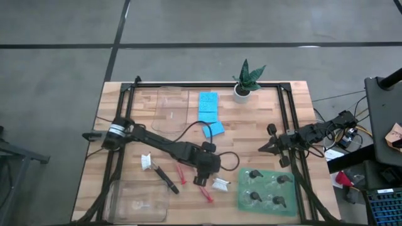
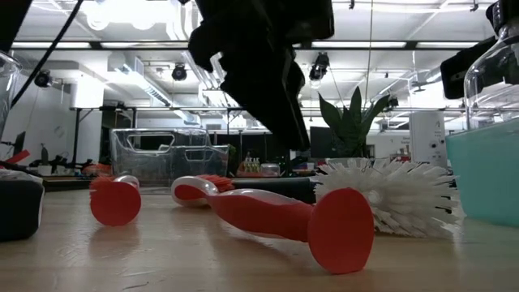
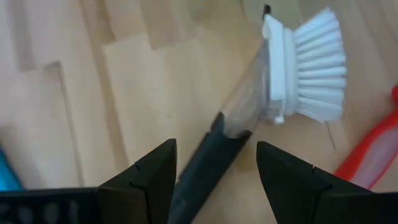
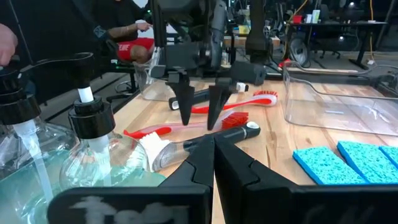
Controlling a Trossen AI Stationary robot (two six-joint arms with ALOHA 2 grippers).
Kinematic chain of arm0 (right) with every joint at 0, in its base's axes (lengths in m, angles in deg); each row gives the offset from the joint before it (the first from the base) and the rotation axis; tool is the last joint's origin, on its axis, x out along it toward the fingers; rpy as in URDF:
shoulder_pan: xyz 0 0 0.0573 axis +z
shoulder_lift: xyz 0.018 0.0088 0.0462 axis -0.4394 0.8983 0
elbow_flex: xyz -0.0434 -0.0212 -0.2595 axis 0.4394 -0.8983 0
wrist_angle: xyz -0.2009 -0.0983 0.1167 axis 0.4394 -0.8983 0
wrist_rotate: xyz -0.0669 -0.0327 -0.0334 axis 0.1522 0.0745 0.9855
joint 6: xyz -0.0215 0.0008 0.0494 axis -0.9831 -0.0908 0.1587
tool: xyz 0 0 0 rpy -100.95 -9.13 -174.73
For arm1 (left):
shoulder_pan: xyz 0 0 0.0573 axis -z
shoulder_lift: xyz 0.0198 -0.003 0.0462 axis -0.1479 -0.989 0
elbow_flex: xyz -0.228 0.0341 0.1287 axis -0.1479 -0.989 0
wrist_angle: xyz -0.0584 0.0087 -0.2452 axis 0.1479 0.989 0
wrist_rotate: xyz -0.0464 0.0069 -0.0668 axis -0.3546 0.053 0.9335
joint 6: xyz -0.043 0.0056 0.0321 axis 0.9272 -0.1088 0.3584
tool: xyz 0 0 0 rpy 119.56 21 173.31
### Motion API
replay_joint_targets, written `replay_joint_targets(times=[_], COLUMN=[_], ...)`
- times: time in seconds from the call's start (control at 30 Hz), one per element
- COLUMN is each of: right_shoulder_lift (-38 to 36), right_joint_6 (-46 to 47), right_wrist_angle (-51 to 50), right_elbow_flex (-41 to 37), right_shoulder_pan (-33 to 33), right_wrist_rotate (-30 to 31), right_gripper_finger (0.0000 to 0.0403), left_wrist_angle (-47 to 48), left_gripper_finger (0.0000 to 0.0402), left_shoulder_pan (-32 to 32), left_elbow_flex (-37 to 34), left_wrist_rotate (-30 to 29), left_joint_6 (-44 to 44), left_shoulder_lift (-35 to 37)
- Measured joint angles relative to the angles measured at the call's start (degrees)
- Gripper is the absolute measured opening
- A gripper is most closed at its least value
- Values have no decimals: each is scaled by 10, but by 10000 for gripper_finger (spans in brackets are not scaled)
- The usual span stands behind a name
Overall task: Pick & Place Kitchen Sink Supplies
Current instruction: Put the black dish brush into the bottom transparent bin
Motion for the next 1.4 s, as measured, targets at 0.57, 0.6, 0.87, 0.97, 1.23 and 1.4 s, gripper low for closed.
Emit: replay_joint_targets(times=[0.57, 0.6, 0.87, 0.97, 1.23, 1.4], right_shoulder_lift=[0, 0, 0, 0, 0, 0], right_joint_6=[0, 0, 0, 0, 0, 0], right_wrist_angle=[0, 0, 0, 0, 0, 0], right_elbow_flex=[0, 0, 0, 0, 0, 0], right_shoulder_pan=[0, 0, 0, 0, 0, 0], right_wrist_rotate=[-1, -1, -1, -1, -1, 0], right_gripper_finger=[9, 9, 9, 9, 9, 9], left_wrist_angle=[-19, -20, -21, -21, 0, 52], left_gripper_finger=[189, 181, 86, 72, 65, 61], left_shoulder_pan=[-2, -2, -6, -6, -7, -10], left_elbow_flex=[-11, -11, -10, -10, 3, 32], left_wrist_rotate=[-2, -2, -2, -2, 0, -8], left_joint_6=[-24, -23, -19, -18, -17, -22], left_shoulder_lift=[-48, -50, -48, -48, -47, -39])
